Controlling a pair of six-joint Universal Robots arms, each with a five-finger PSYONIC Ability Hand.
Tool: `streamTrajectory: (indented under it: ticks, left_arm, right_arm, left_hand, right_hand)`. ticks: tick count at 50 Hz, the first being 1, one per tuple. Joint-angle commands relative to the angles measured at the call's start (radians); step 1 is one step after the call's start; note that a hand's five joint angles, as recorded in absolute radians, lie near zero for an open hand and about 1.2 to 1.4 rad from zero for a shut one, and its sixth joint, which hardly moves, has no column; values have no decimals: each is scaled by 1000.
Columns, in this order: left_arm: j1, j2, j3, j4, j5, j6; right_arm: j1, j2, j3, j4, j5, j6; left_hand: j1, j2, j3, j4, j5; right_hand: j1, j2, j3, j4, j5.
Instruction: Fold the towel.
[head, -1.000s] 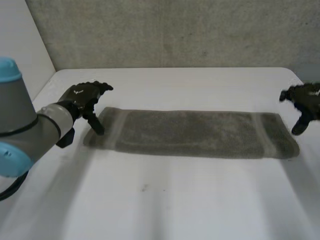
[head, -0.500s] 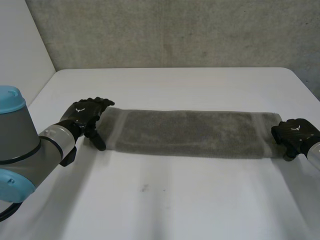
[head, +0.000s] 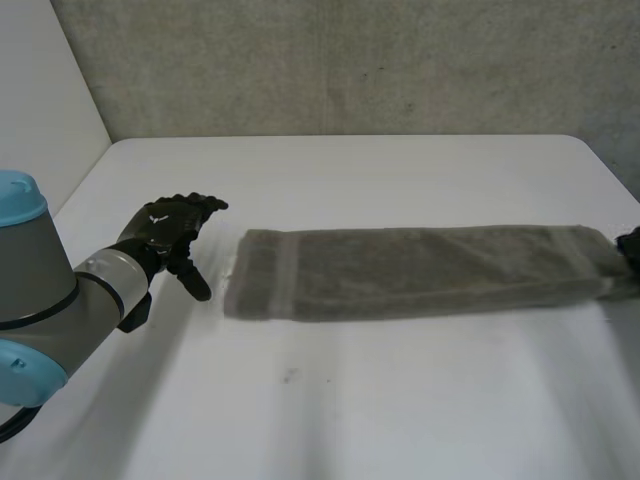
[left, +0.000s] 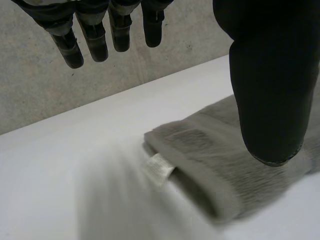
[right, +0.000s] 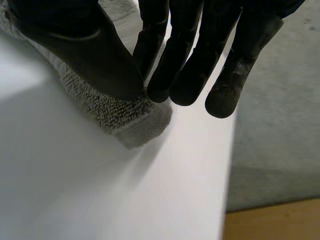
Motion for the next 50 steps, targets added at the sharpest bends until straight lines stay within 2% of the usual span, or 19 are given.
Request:
streamTrajectory:
  ticks: [1,6,8,11,13,14,16,17,18,21,23,26,31,38,39,40,41,42,50]
  left_arm:
    - [4,1,-3,0,2,0]
    - [4,7,-1,0,2,0]
    - [6,18,-1,0,2,0]
    - [7,29,0,0,2,0]
    - [7,31,2,0,2,-2]
    - [7,32,2,0,2,-2]
    - [7,32,2,0,1,-2]
    - [9,34,2,0,1,-3]
    - [9,34,2,0,1,-3]
    - [12,41,0,0,1,-3]
    - [13,44,0,0,1,-3]
    - [12,46,0,0,1,-3]
    - [12,44,0,0,1,-3]
    - [12,44,8,2,1,-3]
    - [12,44,13,2,1,-3]
    - [12,44,13,2,1,-3]
    - [12,46,16,2,1,-3]
    - [12,44,19,6,1,-3]
    - [-4,43,37,22,1,0]
  right_arm:
    - [-32,4,-162,25,34,-21]
    - [50,-19,-253,76,92,-2]
    - [221,-35,-316,79,118,33]
    - [306,-32,-350,79,134,52]
    - [460,-15,-399,76,163,68]
    - [461,-15,-399,76,163,68]
    - [633,29,-451,74,180,64]
    - [634,30,-451,74,180,64]
    - [724,59,-477,74,178,61]
    - [806,91,-496,72,177,61]
    - [944,163,-509,59,171,59]
    - [1025,233,-511,51,169,33]
    - [1082,312,-506,57,170,-75]
    - [1078,271,-499,48,175,-114]
    - [1073,233,-488,45,175,-91]
    - [1073,232,-488,45,175,-91]
    - [1064,199,-473,45,174,-58]
    - [1049,165,-447,43,172,-22]
    - [912,-2,-257,43,148,110]
  left_hand:
    - [19,26,24,24,-3]
    - [19,26,24,24,-3]
    - [19,26,24,24,-3]
    - [16,23,21,21,-6]
    - [16,23,21,21,-6]
    - [16,23,21,21,-6]
    - [16,23,21,21,-6]
    - [16,23,21,21,-6]
    - [16,23,21,21,-6]
    - [16,23,21,21,-6]
    - [16,23,21,21,-6]
    - [13,20,18,18,-9]
    - [13,20,18,18,-9]
    - [10,17,15,15,-12]
    - [13,20,18,18,-9]
    - [13,20,18,18,-9]
    - [13,20,18,18,-9]
    - [13,20,18,18,-9]
    - [16,23,21,21,-6]
  right_hand:
    - [80,65,58,54,57]
    - [80,65,58,54,57]
    - [80,65,58,54,57]
    - [80,65,58,54,57]
    - [80,65,58,54,57]
    - [80,65,58,54,57]
    - [80,65,58,54,57]
    - [80,65,58,54,57]
    - [80,65,58,54,57]
    - [80,65,58,54,57]
    - [80,65,58,54,57]
    - [80,65,58,54,57]
    - [80,65,58,54,57]
    - [34,19,12,8,11]
    - [-472,-487,-494,-498,-495]
    - [-477,-492,-499,-503,-500]
    - [-1075,-1090,-1098,-1101,-1099]
    - [-1142,-1157,-1164,-1168,-1165]
    - [-1142,-1157,-1164,-1168,-1165]
